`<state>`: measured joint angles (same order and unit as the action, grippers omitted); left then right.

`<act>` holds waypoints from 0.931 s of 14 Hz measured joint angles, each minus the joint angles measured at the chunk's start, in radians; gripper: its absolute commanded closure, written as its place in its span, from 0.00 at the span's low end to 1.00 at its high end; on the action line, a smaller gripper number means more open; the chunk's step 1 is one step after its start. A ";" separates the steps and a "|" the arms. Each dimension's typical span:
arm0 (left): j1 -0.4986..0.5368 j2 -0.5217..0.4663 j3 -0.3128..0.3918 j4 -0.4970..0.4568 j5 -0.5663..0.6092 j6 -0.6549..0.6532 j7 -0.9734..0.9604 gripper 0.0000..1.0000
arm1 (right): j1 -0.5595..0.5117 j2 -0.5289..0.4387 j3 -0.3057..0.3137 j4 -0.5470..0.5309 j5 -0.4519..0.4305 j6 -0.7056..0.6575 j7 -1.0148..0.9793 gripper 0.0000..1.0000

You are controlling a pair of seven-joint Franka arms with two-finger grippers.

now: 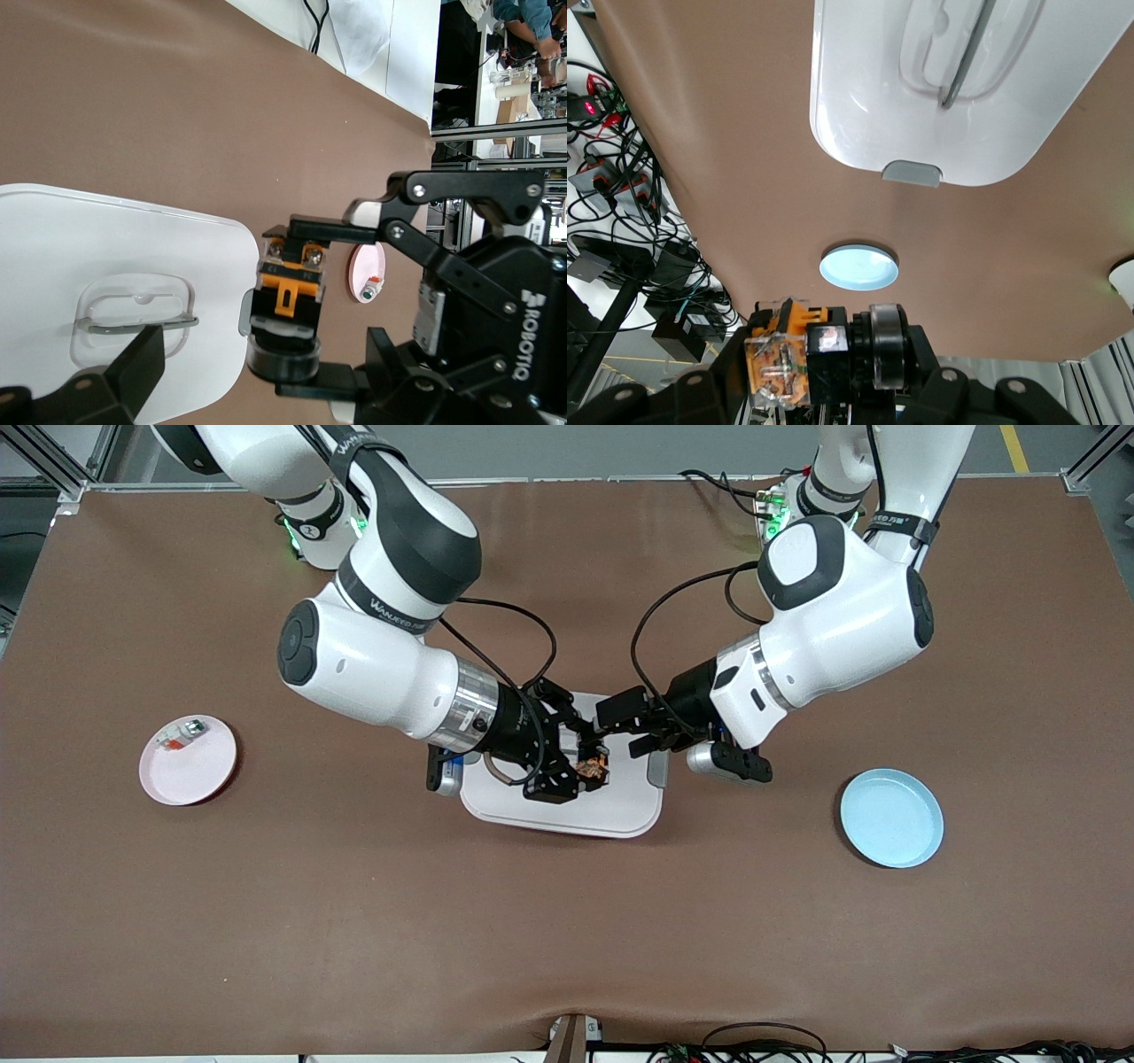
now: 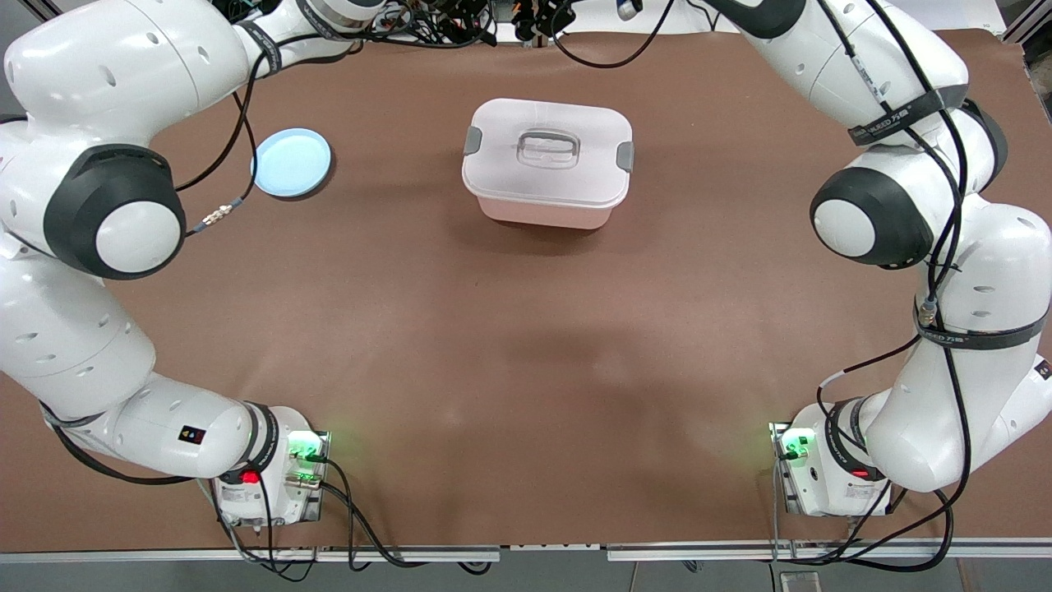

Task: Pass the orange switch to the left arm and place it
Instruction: 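Grasp the switch with the left gripper above the white box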

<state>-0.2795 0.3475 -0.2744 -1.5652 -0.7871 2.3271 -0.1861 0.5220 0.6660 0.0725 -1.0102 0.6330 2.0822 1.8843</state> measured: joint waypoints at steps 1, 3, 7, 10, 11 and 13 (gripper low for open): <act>0.000 0.003 0.000 0.000 0.000 0.005 0.005 0.00 | 0.000 0.000 0.003 0.002 0.000 0.001 0.003 1.00; 0.000 0.006 0.000 0.000 0.000 0.012 0.010 0.00 | 0.000 0.000 0.005 0.004 0.001 0.003 0.007 1.00; 0.000 0.013 0.000 0.000 0.000 0.018 0.042 0.00 | 0.001 0.000 0.020 0.004 0.002 0.014 0.010 1.00; 0.000 0.015 0.000 0.000 0.000 0.019 0.046 0.52 | 0.001 0.000 0.024 0.004 0.006 0.016 0.011 1.00; 0.000 0.015 0.000 0.000 0.000 0.019 0.053 0.63 | 0.001 0.000 0.024 0.004 0.007 0.016 0.011 1.00; -0.001 0.015 -0.001 0.007 0.000 0.019 0.083 0.82 | 0.001 0.004 0.024 0.004 0.007 0.017 0.011 1.00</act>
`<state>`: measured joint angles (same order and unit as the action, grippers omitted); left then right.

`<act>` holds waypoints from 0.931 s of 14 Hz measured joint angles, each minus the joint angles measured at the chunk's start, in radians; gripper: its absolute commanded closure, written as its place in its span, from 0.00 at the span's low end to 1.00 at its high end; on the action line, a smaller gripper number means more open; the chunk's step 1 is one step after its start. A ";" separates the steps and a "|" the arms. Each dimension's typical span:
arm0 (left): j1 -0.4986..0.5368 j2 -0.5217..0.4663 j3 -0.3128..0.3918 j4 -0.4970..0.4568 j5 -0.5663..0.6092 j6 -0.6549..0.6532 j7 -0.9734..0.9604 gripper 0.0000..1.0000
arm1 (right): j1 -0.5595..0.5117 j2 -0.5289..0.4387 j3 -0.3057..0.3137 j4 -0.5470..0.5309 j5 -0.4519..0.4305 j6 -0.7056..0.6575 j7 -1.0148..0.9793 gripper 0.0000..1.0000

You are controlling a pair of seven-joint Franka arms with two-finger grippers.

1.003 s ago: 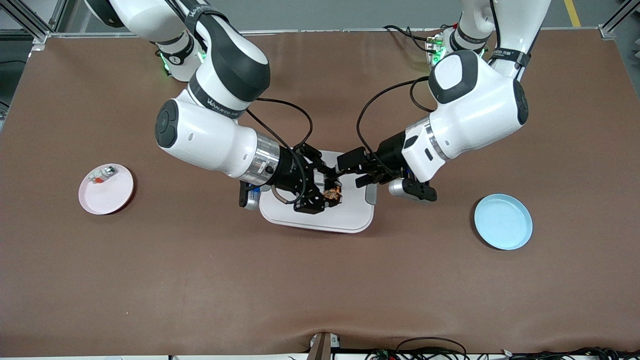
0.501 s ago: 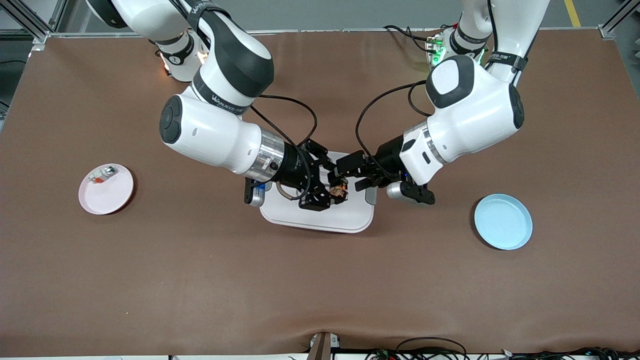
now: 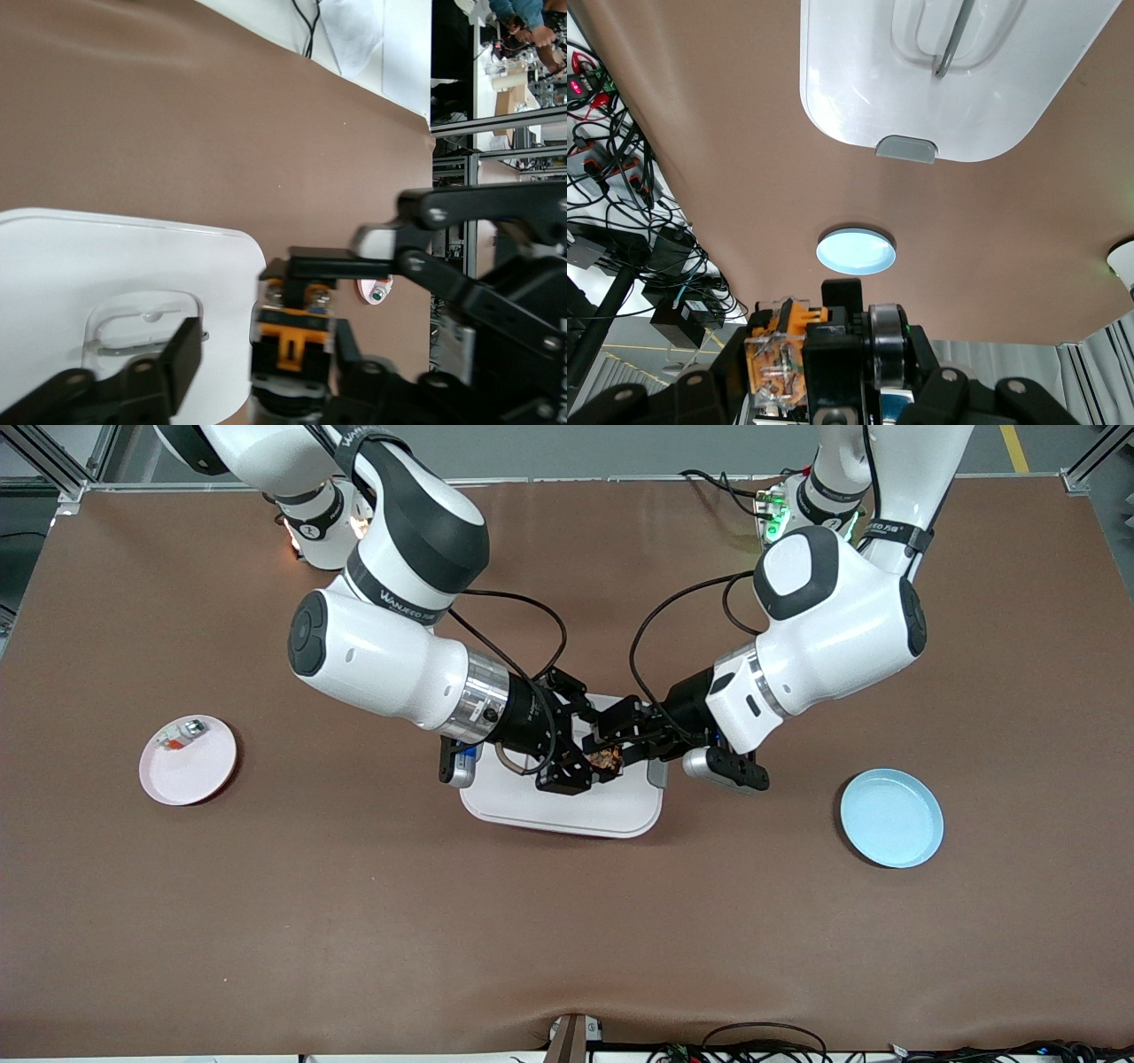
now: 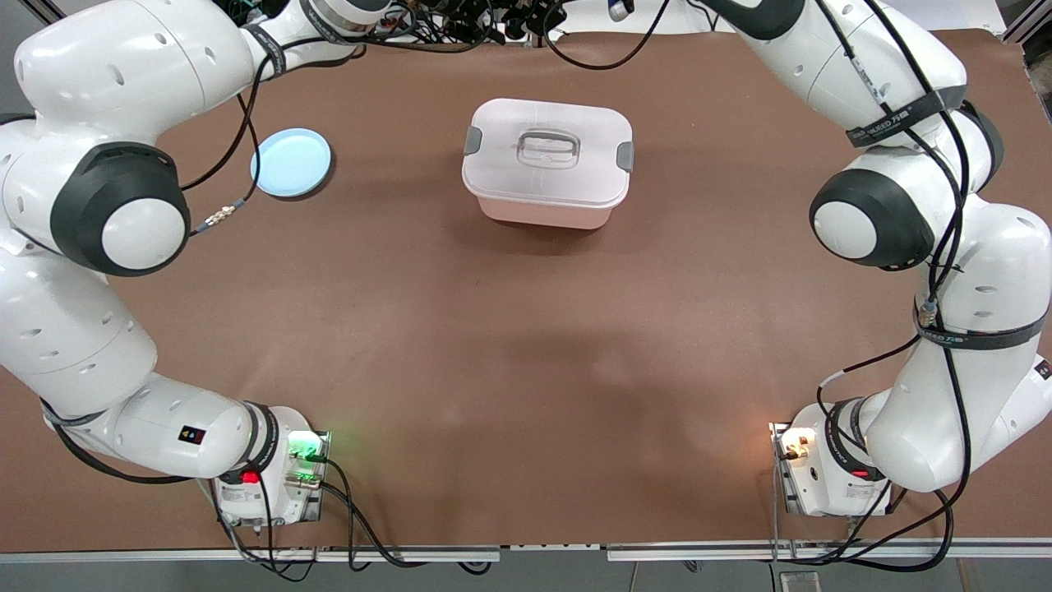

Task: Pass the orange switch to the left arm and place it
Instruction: 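Grasp the switch with the left gripper above the white box, then open the right gripper and pull both grippers apart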

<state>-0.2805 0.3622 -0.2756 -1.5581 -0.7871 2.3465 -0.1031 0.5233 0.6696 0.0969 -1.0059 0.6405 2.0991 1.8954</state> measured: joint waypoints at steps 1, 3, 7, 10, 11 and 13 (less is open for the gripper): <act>0.000 0.000 -0.001 0.004 0.000 0.000 0.013 0.91 | 0.000 0.003 0.001 0.000 0.000 0.002 0.000 1.00; 0.000 0.000 -0.002 0.007 0.000 0.000 0.035 1.00 | 0.001 0.007 0.003 0.001 0.002 0.008 0.000 1.00; 0.001 0.001 -0.001 0.008 0.000 0.000 0.036 1.00 | 0.001 0.008 0.003 0.002 0.002 0.010 0.000 0.00; 0.007 0.006 0.004 0.007 0.000 0.000 0.040 1.00 | -0.001 0.008 0.002 0.012 0.002 0.009 0.001 0.00; 0.008 0.006 0.004 0.007 0.000 0.000 0.041 1.00 | -0.004 0.007 0.001 0.013 0.002 0.009 0.001 0.00; 0.011 0.006 0.004 0.009 0.000 0.001 0.042 1.00 | -0.017 0.008 -0.001 0.014 0.002 0.002 0.001 0.00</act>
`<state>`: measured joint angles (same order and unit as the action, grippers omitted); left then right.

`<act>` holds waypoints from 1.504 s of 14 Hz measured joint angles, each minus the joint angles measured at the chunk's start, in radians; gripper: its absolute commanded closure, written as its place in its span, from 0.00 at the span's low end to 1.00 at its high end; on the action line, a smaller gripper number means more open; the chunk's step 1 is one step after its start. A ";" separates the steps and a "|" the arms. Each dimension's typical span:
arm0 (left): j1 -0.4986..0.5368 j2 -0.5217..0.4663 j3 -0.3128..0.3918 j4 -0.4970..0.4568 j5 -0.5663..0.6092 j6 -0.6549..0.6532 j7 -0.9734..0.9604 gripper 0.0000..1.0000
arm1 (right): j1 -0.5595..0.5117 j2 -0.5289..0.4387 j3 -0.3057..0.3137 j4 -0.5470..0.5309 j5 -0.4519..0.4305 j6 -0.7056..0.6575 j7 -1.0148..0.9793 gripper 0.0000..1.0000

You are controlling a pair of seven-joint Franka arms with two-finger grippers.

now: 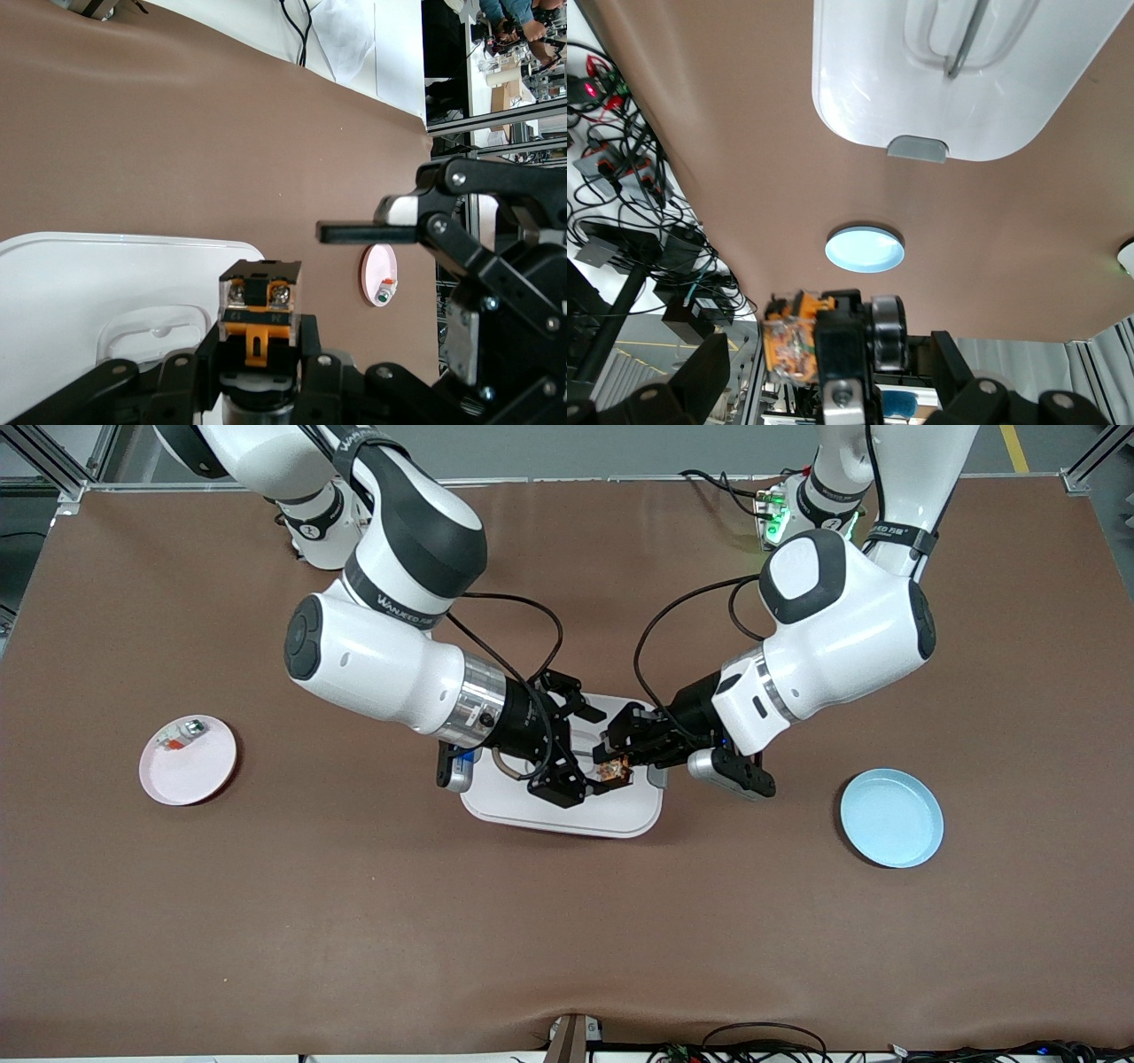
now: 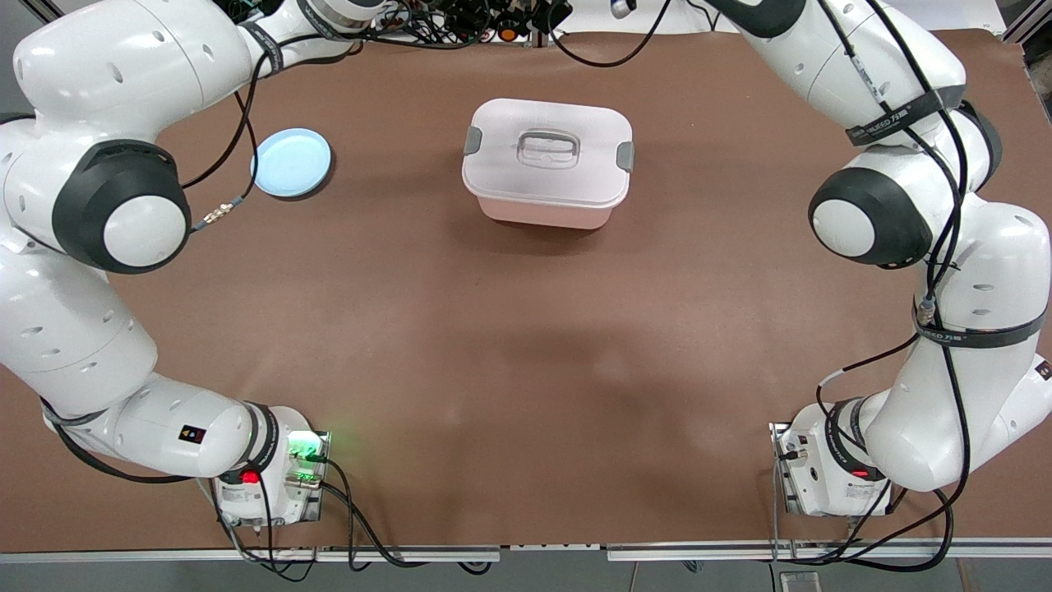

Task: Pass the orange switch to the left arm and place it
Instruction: 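Open the right gripper and pull both grippers apart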

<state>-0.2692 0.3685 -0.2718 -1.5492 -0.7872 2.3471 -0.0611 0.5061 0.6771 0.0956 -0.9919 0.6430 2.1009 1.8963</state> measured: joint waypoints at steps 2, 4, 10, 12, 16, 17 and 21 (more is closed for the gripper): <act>0.012 -0.004 0.000 0.001 0.000 -0.005 0.000 1.00 | -0.028 0.000 0.000 0.003 0.000 -0.040 -0.013 0.00; 0.036 -0.019 0.000 0.002 0.000 -0.046 0.000 1.00 | -0.061 0.000 0.008 0.012 0.000 -0.086 -0.035 0.00; 0.130 -0.089 0.008 0.002 0.041 -0.267 0.002 1.00 | -0.165 0.000 0.035 0.042 0.000 -0.228 -0.171 0.00; 0.159 -0.124 0.008 0.002 0.156 -0.339 0.002 1.00 | -0.200 0.000 0.037 0.054 0.000 -0.307 -0.237 0.00; 0.207 -0.188 0.012 0.002 0.330 -0.474 0.002 1.00 | -0.271 -0.002 0.038 0.072 0.000 -0.474 -0.354 0.00; 0.217 -0.194 0.012 0.001 0.360 -0.494 0.002 1.00 | -0.290 -0.006 0.037 0.076 0.000 -0.519 -0.383 0.00; 0.246 -0.197 0.014 -0.002 0.504 -0.579 0.002 1.00 | -0.386 -0.019 0.037 0.093 -0.048 -0.699 -0.552 0.00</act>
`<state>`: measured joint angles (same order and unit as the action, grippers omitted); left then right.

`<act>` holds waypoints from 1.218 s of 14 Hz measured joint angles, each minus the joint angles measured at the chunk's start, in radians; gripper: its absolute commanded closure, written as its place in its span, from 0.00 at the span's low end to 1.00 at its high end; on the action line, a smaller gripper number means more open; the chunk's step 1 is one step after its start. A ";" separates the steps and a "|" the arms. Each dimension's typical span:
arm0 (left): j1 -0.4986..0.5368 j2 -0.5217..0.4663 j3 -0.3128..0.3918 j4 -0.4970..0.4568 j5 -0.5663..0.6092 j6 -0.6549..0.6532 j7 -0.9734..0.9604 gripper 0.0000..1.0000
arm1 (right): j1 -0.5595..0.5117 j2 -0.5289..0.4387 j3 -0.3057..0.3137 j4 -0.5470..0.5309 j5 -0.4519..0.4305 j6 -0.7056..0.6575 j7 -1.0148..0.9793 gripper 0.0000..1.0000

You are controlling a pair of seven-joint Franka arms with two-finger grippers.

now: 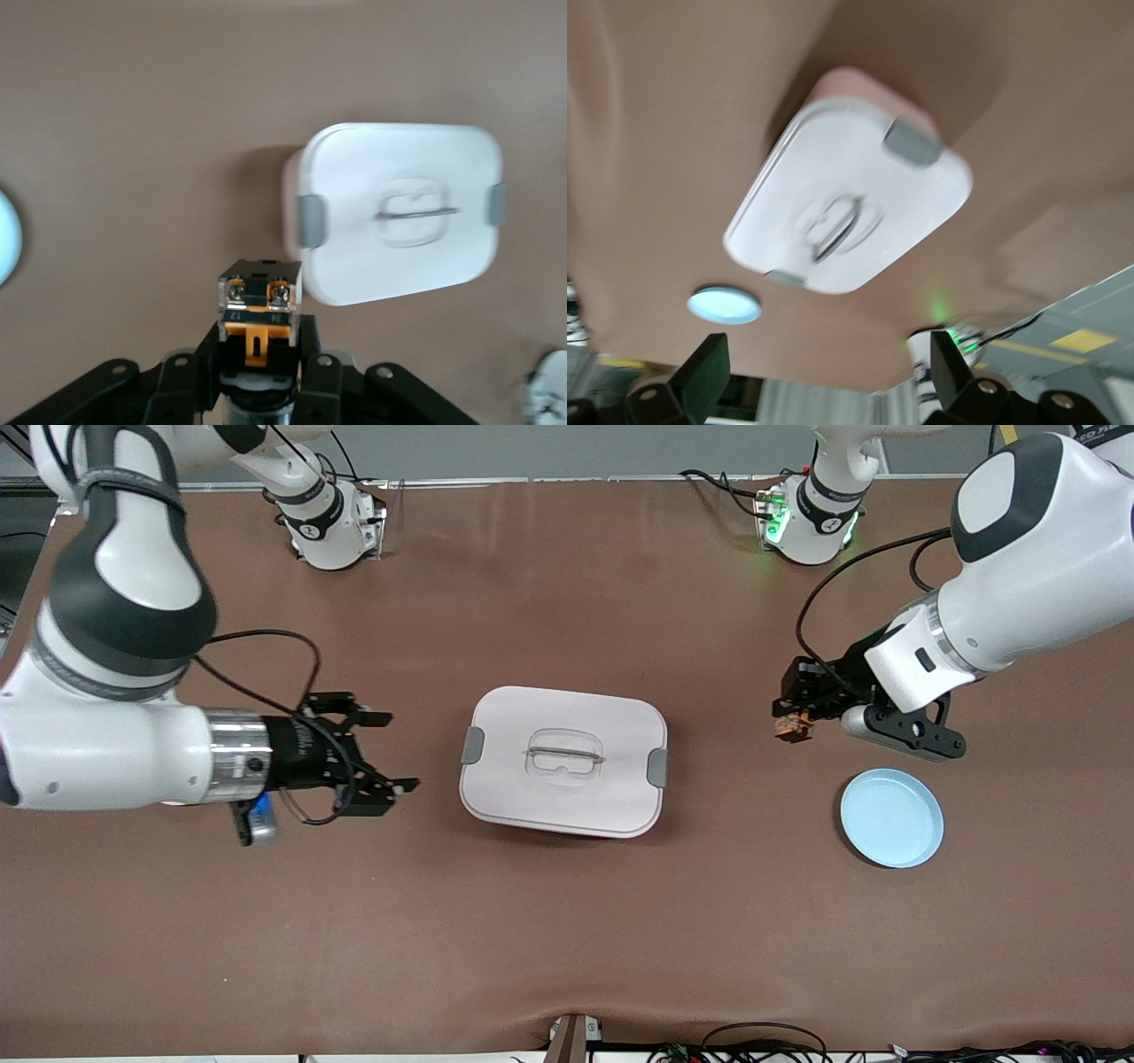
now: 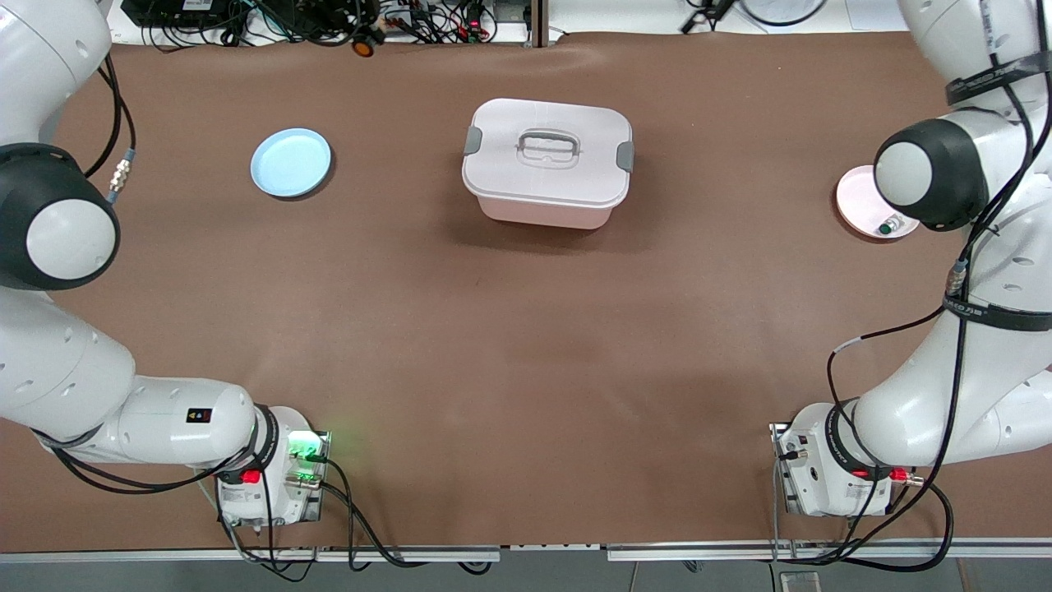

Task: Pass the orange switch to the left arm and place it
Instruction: 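Open the right gripper and pull both grippers apart, then carry the switch with the left gripper over the blue plate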

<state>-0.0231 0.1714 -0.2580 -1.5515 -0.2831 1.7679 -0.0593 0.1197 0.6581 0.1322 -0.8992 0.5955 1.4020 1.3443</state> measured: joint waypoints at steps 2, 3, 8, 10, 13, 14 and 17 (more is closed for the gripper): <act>0.003 -0.007 0.000 0.001 0.120 -0.005 0.000 1.00 | -0.027 0.000 0.000 0.016 -0.072 -0.072 -0.102 0.00; 0.005 -0.014 0.000 0.001 0.158 -0.007 -0.001 1.00 | -0.031 -0.001 0.000 0.022 -0.112 -0.098 -0.145 0.00; 0.114 -0.045 0.005 0.001 0.191 -0.046 -0.018 1.00 | -0.060 -0.016 0.000 0.035 -0.321 -0.172 -0.492 0.00; 0.176 -0.045 0.009 0.001 0.208 -0.058 -0.101 1.00 | -0.075 -0.024 0.000 0.035 -0.449 -0.179 -0.721 0.00; 0.197 -0.045 0.008 0.002 0.257 -0.078 -0.332 1.00 | -0.086 -0.027 -0.001 0.036 -0.574 -0.179 -0.961 0.00; 0.198 -0.045 0.008 0.003 0.258 -0.079 -0.440 1.00 | -0.097 -0.028 -0.001 0.037 -0.589 -0.179 -1.020 0.00; 0.211 -0.034 0.008 -0.005 0.265 -0.086 -0.825 1.00 | -0.155 -0.038 -0.004 0.040 -0.601 -0.178 -1.188 0.00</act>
<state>0.1884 0.1376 -0.2499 -1.5570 -0.0185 1.6818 -0.8839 -0.0352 0.6196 0.1286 -0.8592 -0.0054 1.2239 0.1559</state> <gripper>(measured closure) 0.652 0.000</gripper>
